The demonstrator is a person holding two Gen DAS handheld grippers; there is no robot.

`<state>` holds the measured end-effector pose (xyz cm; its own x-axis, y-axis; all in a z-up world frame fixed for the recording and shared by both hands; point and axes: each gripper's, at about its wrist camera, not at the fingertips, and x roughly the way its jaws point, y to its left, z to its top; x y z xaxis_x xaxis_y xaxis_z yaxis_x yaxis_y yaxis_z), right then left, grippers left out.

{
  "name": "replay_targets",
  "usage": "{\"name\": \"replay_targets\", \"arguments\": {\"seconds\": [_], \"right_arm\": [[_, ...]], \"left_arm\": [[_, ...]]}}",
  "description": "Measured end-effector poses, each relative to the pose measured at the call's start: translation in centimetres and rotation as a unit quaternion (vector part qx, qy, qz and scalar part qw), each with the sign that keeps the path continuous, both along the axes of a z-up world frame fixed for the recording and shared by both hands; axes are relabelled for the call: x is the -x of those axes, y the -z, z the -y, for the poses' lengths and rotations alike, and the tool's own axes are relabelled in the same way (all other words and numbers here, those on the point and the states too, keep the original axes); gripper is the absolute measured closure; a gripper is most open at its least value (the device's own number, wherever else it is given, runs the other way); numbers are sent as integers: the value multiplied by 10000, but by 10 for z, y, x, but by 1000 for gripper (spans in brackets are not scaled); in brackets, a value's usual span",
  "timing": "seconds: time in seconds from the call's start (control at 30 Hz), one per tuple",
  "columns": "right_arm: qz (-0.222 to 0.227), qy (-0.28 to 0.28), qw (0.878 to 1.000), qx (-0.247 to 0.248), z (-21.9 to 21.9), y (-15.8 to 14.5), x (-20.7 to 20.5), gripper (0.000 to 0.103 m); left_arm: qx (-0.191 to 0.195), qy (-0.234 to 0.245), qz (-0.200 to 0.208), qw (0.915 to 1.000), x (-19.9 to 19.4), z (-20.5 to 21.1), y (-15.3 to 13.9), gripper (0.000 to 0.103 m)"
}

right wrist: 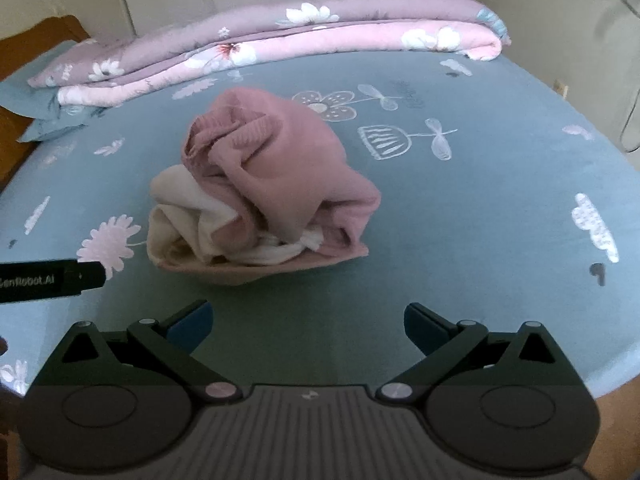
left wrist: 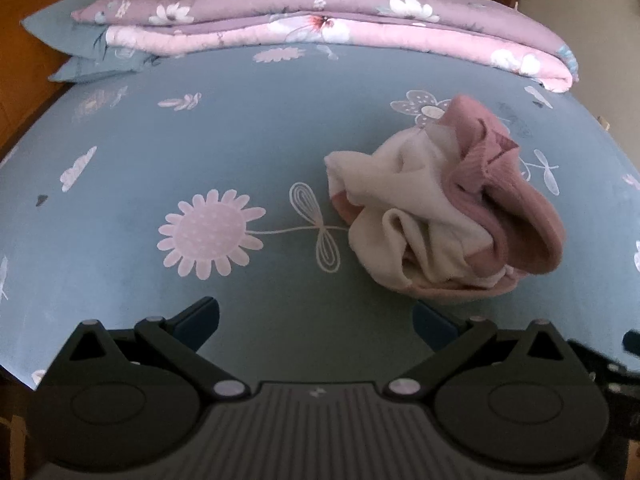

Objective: Fold clothes
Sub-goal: 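Grasp the pink sweater with the right gripper while the left gripper grasps another edge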

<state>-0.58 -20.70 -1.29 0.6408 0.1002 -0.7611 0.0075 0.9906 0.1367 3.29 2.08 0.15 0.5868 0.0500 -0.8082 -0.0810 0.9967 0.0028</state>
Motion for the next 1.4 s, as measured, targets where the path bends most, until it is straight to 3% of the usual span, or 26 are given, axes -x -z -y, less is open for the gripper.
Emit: {"name": "replay_targets", "arguments": {"seconds": [0.4, 0.57, 0.67, 0.8, 0.9, 1.0, 1.2, 1.37, 1.4], "right_arm": [[199, -17, 9994, -271, -1, -3, 0, 0], [814, -84, 9951, -553, 2, -10, 12, 0], [788, -108, 9956, -493, 2, -10, 13, 0], [860, -246, 9957, -235, 1, -15, 8, 15], [1125, -497, 9923, 164, -6, -20, 2, 22], [1384, -923, 9839, 658, -18, -22, -12, 45], [1460, -1531, 9664, 1460, -45, -15, -48, 48], [1170, -1806, 9624, 1660, -61, 1, -78, 49], [1110, -1767, 9623, 1745, -63, 4, -80, 59]], "left_arm": [[486, -174, 59, 9986, 4, -20, 2, 1], [584, -278, 170, 9978, 10, -29, 4, 1], [473, -313, 263, 9980, 13, -33, 8, 1], [327, -368, 215, 9986, 12, -37, 17, 1], [563, -339, 98, 9978, 11, -43, 22, 1], [673, -328, 2, 9972, 9, -47, 26, 1], [585, -329, -137, 9977, 5, -52, 37, 1], [487, -290, -200, 9982, 2, -53, 45, 1], [474, -269, -231, 9982, 1, -53, 46, 1]]}}
